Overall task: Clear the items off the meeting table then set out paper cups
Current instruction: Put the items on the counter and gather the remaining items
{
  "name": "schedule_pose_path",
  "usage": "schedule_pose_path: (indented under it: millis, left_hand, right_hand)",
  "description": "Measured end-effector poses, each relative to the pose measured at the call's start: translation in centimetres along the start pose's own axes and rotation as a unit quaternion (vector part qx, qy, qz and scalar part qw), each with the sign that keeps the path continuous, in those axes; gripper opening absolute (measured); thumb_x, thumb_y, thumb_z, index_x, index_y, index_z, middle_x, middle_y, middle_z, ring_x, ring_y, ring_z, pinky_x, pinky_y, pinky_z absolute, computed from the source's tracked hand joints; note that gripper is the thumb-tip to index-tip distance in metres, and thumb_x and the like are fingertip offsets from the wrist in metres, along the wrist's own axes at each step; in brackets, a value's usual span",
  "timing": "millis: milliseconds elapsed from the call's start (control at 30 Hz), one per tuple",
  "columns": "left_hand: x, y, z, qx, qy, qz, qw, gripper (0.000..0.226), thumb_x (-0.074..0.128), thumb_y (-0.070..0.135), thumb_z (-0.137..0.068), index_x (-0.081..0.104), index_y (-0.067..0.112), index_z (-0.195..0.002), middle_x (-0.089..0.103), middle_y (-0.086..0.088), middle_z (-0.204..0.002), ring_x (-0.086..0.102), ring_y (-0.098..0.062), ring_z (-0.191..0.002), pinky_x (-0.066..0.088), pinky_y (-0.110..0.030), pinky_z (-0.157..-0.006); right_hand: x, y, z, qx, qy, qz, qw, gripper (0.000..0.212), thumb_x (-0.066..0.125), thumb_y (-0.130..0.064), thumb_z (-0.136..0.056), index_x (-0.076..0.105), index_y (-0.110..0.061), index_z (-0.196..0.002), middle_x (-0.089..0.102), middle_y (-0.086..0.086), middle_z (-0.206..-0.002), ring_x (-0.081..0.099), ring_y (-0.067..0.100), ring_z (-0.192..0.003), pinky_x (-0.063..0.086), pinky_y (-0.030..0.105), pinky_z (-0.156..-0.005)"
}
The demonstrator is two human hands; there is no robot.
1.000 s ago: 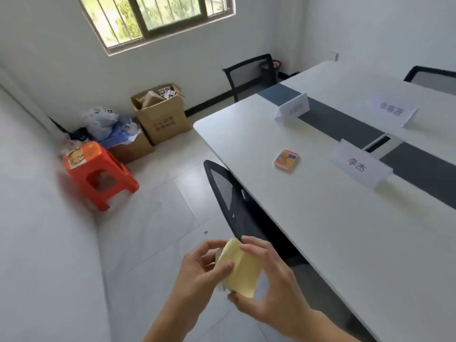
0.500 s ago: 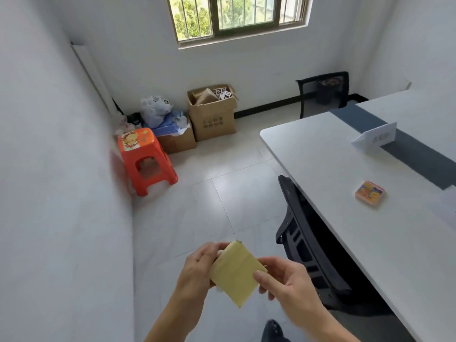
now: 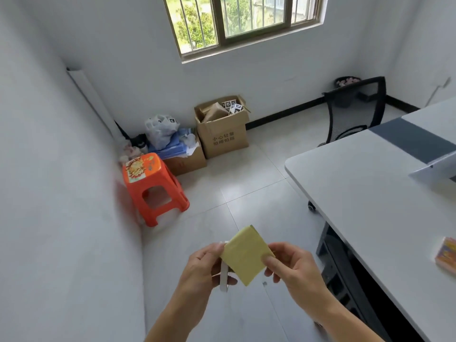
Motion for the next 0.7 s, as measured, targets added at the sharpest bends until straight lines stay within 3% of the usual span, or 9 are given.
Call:
schedule_pose_path:
  millis: [133, 200, 300, 400, 500, 567, 700]
  left_hand:
    - [-0.2, 2.3, -5.5, 0.032, -0.020, -0.020, 0.999, 0.023, 0.068, 0.017, -0.076, 0.069, 0.006, -0.096, 0.071, -0.011, -0.077, 0.061, -0.020, -0.062, 0.051, -0.029, -0.056]
    - [-0.4, 3.2, -8.8, 0.073, -0.016, -0.066, 0.995, 0.021, 0.070, 0.009, -0.078, 0.069, 0.011, -0.099, 0.071, -0.010, -0.072, 0.061, -0.017, -0.059, 0.049, -0.025, -0.053]
    - [-0.5, 5.1, -14.7, 0.142, -0.044, -0.114, 0.982, 0.039, 0.070, -0.002, -0.081, 0.064, 0.024, -0.110, 0.067, -0.016, -0.073, 0.061, -0.012, -0.059, 0.049, -0.019, -0.053]
    - [-0.7, 7.4, -21.2, 0.182, -0.098, -0.136, 0.969, 0.039, 0.069, -0.003, -0.081, 0.070, 0.029, -0.102, 0.065, -0.009, -0.080, 0.059, -0.013, -0.061, 0.048, -0.019, -0.054]
    - [-1.0, 10.6, -27.6, 0.183, -0.162, -0.166, 0.955, 0.041, 0.068, -0.003, -0.083, 0.073, 0.035, -0.100, 0.067, -0.010, -0.088, 0.059, -0.028, -0.071, 0.050, -0.026, -0.061]
    - [-0.4, 13.1, -30.9, 0.194, -0.209, -0.210, 0.935, 0.037, 0.069, 0.007, -0.084, 0.072, 0.038, -0.102, 0.068, -0.002, -0.092, 0.061, -0.030, -0.078, 0.053, -0.033, -0.067]
    - [3.4, 16.3, -35.5, 0.195, -0.326, -0.261, 0.887, 0.039, 0.070, 0.007, -0.082, 0.071, 0.041, -0.101, 0.065, -0.003, -0.088, 0.059, -0.030, -0.075, 0.052, -0.040, -0.068]
  right_hand:
    - [-0.2, -1.3, -5.7, 0.010, 0.007, -0.005, 1.000, 0.009, 0.069, -0.004, -0.086, 0.072, -0.007, -0.094, 0.072, 0.007, -0.068, 0.064, 0.016, -0.060, 0.049, 0.023, -0.053]
    - [-0.4, -1.7, -8.4, 0.018, 0.018, -0.004, 1.000, 0.010, 0.069, -0.005, -0.086, 0.072, -0.009, -0.095, 0.072, 0.007, -0.068, 0.065, 0.017, -0.061, 0.049, 0.024, -0.053]
    - [-1.0, -2.4, -12.8, 0.006, 0.041, 0.026, 0.999, 0.027, 0.067, -0.011, -0.089, 0.064, -0.024, -0.112, 0.071, 0.011, -0.073, 0.067, 0.016, -0.068, 0.050, 0.024, -0.056]
    - [-1.3, -3.5, -17.6, -0.021, 0.071, 0.037, 0.997, 0.040, 0.064, -0.014, -0.091, 0.058, -0.036, -0.124, 0.068, 0.009, -0.075, 0.064, 0.010, -0.072, 0.051, 0.025, -0.061]
    - [-1.4, -5.3, -22.1, 0.010, 0.137, -0.055, 0.989, 0.032, 0.062, -0.037, -0.087, 0.067, -0.030, -0.118, 0.072, 0.016, -0.085, 0.065, 0.016, -0.075, 0.051, 0.027, -0.057]
    - [-1.6, -6.3, -24.4, 0.053, 0.162, -0.120, 0.978, 0.042, 0.058, -0.050, -0.084, 0.072, -0.019, -0.110, 0.073, 0.018, -0.088, 0.066, 0.020, -0.076, 0.048, 0.028, -0.053]
    - [-3.0, -7.0, -26.5, 0.088, 0.202, -0.148, 0.964, 0.035, 0.073, -0.039, -0.079, 0.074, -0.012, -0.100, 0.072, 0.009, -0.087, 0.067, 0.019, -0.075, 0.050, 0.027, -0.053]
Point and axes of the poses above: each hand's wrist, its own z-axis away from the middle knuckle, its own x-axis out of the palm, y = z × x, the point moved 4 cm from there along -z, towards the middle knuckle
